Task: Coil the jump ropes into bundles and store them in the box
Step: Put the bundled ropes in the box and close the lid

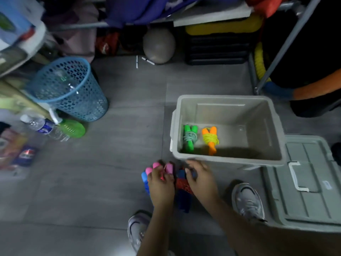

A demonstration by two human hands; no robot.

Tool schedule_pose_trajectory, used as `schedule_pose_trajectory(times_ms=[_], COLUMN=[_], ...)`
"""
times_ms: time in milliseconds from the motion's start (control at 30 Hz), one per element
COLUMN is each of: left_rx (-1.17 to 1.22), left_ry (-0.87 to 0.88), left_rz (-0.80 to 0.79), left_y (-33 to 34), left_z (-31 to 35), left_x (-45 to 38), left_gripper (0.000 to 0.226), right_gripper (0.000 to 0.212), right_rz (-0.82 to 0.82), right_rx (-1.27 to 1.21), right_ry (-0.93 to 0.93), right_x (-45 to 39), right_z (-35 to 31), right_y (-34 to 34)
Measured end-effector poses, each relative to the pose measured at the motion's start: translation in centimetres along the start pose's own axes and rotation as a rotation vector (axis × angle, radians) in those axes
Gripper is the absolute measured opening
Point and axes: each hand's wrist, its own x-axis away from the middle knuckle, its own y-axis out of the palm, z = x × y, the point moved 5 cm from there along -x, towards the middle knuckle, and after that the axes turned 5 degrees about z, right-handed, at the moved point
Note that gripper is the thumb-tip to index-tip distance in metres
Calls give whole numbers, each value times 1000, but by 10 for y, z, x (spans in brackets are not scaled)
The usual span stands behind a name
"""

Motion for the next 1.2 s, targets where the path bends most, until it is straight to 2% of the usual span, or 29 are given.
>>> schedule_pose_trajectory(times_ms=[33,167,267,367,467,533,633,767,833,900,967,1100,1133,1200], left_rx=[-3,-13,28,55,94,197,533,598,641,706,730,783,796,812], left_ry=[-32,-235,-306,-318,-418,-512,-706,-684,-710,-688,-672,-635,-615,-544], left_rz=[-20,-37,-63,-23,52,36,-114,-322,-341,-344,-305,-243,-230,-213], left_y=[1,10,21,28,29,31,42,40,41,42,42,32,28,15], left_z=[-12,-69,-97,-116,-130,-140,-157,-165,-168,-168,-171,-159,-154,-137], left_x=[2,10,10,-2,-20,-29,-35,-42,-44,-45,-44,-38,-38,-38], left_gripper=[42,42,52,60,54,59,71,41,25,21,31,81,87,85], right_gripper=[28,33,31,36,43,49,34,27,24,29,43,26,29,37], right_rz=[-48,-195,-357,-492,-552,-555,-520,-506,-496,-519,-541,-481,-486,-505], right_rx=[16,25,-36,-204,-260,-275,-309,-299,-338,-353,-371,-500,-539,-658], right_ry=[34,160,313,503,562,568,555,469,522,569,598,574,581,587], right_x=[8,25,31,33,28,26,19,14,16,18,19,14,14,13], right_z=[7,37,55,67,68,66,57,43,47,46,45,22,15,0], right_y=[11,53,83,111,132,144,153,161,165,165,165,155,152,147])
